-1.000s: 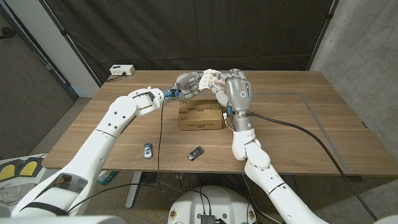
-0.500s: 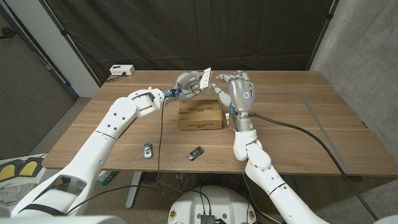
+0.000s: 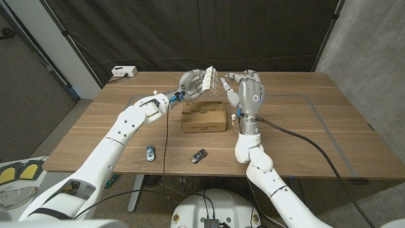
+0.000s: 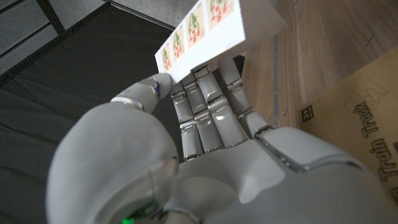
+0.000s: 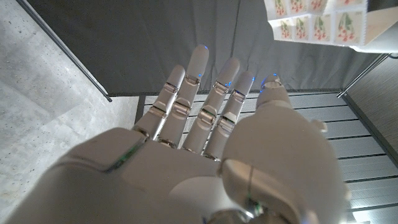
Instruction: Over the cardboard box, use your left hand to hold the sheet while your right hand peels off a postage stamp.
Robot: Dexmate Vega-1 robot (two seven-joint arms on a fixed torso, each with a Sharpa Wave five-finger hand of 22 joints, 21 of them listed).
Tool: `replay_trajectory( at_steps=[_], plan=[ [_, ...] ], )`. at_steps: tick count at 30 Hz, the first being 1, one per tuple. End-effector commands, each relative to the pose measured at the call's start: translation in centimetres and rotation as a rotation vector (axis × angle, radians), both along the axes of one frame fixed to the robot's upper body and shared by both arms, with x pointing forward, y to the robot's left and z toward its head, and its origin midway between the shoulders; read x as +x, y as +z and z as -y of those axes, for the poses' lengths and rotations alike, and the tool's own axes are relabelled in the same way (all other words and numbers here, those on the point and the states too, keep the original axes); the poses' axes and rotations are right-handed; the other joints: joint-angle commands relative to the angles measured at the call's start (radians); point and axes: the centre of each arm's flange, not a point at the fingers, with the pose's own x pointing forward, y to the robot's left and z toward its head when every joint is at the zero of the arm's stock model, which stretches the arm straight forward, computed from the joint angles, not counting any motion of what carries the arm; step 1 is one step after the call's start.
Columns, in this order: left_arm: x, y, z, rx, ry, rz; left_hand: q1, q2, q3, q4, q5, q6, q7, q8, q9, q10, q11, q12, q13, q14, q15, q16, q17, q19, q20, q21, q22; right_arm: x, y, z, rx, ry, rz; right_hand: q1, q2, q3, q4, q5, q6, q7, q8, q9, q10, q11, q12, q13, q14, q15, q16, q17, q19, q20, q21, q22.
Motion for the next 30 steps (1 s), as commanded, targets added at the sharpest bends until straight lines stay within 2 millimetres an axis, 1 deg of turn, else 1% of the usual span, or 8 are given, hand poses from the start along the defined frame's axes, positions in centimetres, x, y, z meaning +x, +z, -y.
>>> replay_trajectory(
  at_steps=[1,6,8,10,12,18,24,30],
  plan=[
    [0.6,-0.1,0.3,-0.026,-0.039,0.033,-0.021,0.024,0.094,-0.013,0.067,-0.053,0.015,0.066,0.107,0.019,-0.061,0.019,0.057,0.009,-0.017,-0.013,-0.024,0.02,-0.054,-0.014,0.001,-0.4,0.3,-0.2,0.03,0.033,0.028,-0.001,0.006,-0.006,0.001,-0.004,0.013,-0.001,0.006,0.002,0.012,-0.001,0.005,0.005,0.01,-0.121,0.007,0.005,-0.005,-0.005,0.008,0.006],
    [0.9,0.0,0.6,-0.045,-0.073,0.038,-0.069,0.05,0.119,0.038,0.111,-0.112,0.012,0.117,0.201,-0.03,-0.068,0.029,0.1,0.003,-0.019,-0.027,-0.061,0.043,-0.061,-0.06,-0.003,-0.5,0.5,-0.5,0.028,0.029,0.016,0.0,0.004,-0.007,-0.001,-0.008,0.014,-0.001,0.005,0.0,0.012,-0.001,0.006,0.009,0.009,-0.121,0.011,0.008,-0.008,-0.004,0.012,0.009],
    [1.0,0.0,0.9,-0.059,-0.104,0.036,-0.093,0.066,0.136,0.07,0.129,-0.183,0.016,0.14,0.262,-0.057,-0.065,0.034,0.119,0.008,-0.019,-0.027,-0.079,0.066,-0.061,-0.087,-0.002,-0.5,0.5,-0.5,0.032,0.025,0.013,0.0,0.003,-0.008,-0.002,-0.01,0.013,-0.001,0.004,0.0,0.013,-0.001,0.006,0.01,0.007,-0.121,0.01,0.007,-0.009,-0.004,0.013,0.01],
    [1.1,-0.1,1.1,-0.062,-0.116,0.031,-0.105,0.069,0.148,0.083,0.141,-0.226,0.017,0.169,0.319,-0.081,-0.063,0.038,0.137,0.014,-0.022,-0.027,-0.093,0.079,-0.068,-0.107,-0.001,-0.5,0.5,-0.5,0.025,0.029,0.009,-0.002,0.001,-0.011,-0.003,-0.012,0.013,-0.001,0.003,-0.001,0.013,-0.001,0.007,0.013,0.009,-0.12,0.014,0.009,-0.011,-0.003,0.015,0.012],
    [1.1,-0.1,1.2,-0.073,-0.112,0.016,-0.118,0.072,0.157,0.098,0.147,-0.254,0.011,0.201,0.372,-0.094,-0.057,0.052,0.162,0.017,-0.022,-0.027,-0.104,0.093,-0.07,-0.124,0.0,-0.6,0.5,-0.4,0.025,0.024,0.009,-0.002,0.0,-0.012,-0.003,-0.013,0.013,-0.001,0.002,-0.002,0.013,-0.001,0.007,0.014,0.006,-0.12,0.013,0.008,-0.012,-0.002,0.017,0.013],
    [1.3,-0.3,1.8,-0.102,-0.142,0.0,-0.151,0.09,0.188,0.151,0.147,-0.368,0.026,0.269,0.512,-0.132,-0.046,0.085,0.222,0.028,-0.024,-0.027,-0.118,0.131,-0.078,-0.18,-0.001,-0.8,0.5,-0.5,0.008,0.04,-0.017,-0.003,-0.003,-0.015,-0.005,-0.017,0.012,-0.001,0.001,-0.004,0.012,-0.001,0.007,0.019,0.005,-0.12,0.016,0.01,-0.016,-0.002,0.021,0.017],
    [1.4,-0.2,2.6,-0.118,-0.161,-0.003,-0.159,0.092,0.195,0.163,0.138,-0.399,0.032,0.301,0.568,-0.144,-0.04,0.098,0.239,0.035,-0.027,-0.024,-0.12,0.14,-0.083,-0.2,0.001,-1.1,0.6,-0.6,0.004,0.032,-0.05,-0.014,-0.011,-0.024,-0.003,-0.023,0.008,-0.001,-0.001,-0.003,0.007,0.0,0.006,0.026,0.005,-0.117,0.024,0.014,-0.022,0.0,0.026,0.022],
    [1.2,0.0,3.1,-0.104,-0.144,0.006,-0.161,0.089,0.2,0.163,0.132,-0.396,0.035,0.319,0.585,-0.14,-0.041,0.105,0.24,0.037,-0.027,-0.026,-0.122,0.146,-0.088,-0.209,0.002,-1.6,0.7,-0.7,-0.013,0.019,-0.081,-0.029,-0.034,-0.044,-0.005,-0.029,-0.026,0.001,-0.016,-0.001,-0.022,-0.001,-0.003,0.043,-0.016,-0.118,0.033,0.024,-0.043,0.006,0.036,0.032]
  ],
)
